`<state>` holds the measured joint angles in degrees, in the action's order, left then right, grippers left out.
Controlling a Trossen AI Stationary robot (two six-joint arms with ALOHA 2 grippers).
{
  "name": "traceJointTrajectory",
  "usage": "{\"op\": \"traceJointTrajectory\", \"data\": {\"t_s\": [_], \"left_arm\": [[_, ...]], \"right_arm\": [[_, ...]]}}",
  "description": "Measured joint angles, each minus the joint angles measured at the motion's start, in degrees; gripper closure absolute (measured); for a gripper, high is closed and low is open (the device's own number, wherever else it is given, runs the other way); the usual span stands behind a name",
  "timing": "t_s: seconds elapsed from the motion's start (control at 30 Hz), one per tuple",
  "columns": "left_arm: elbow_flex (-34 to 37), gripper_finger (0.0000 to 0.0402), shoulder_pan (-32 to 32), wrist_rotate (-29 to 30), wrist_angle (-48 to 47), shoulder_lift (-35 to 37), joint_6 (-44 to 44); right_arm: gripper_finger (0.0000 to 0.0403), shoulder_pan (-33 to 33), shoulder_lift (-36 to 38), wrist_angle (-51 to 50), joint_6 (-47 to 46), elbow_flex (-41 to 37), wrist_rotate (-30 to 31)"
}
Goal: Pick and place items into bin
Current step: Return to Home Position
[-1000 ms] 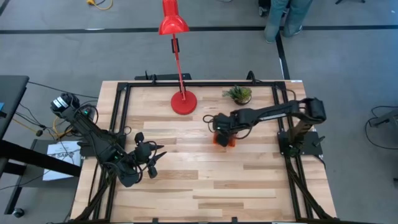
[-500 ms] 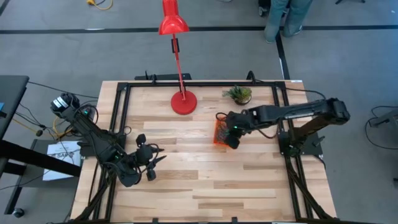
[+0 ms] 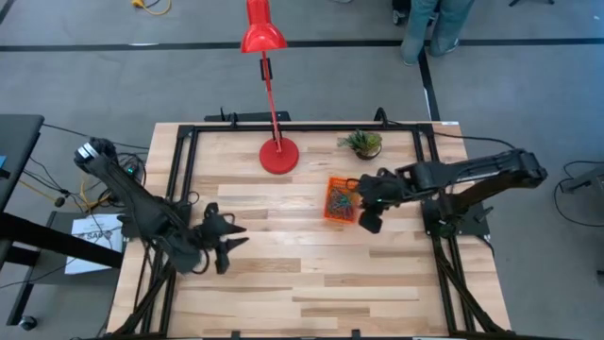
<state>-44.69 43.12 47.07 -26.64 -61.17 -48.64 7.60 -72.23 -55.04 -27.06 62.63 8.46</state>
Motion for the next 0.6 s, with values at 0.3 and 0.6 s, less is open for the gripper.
{"op": "traceJointTrajectory", "data": {"t_s": [0.3,0.6], "left_arm": [[-0.1,0.0283,2.5,1.3,-8.6,22.0,3.4],[10.2,0.0283,2.6,0.6,1.8,31.9,13.5]], "right_arm": [[0.0341,3.5,20.3,0.5,-1.1,-7.6,0.9],[0.0341,9.8,48.6,40.3,12.7,-36.8,-8.3]]}}
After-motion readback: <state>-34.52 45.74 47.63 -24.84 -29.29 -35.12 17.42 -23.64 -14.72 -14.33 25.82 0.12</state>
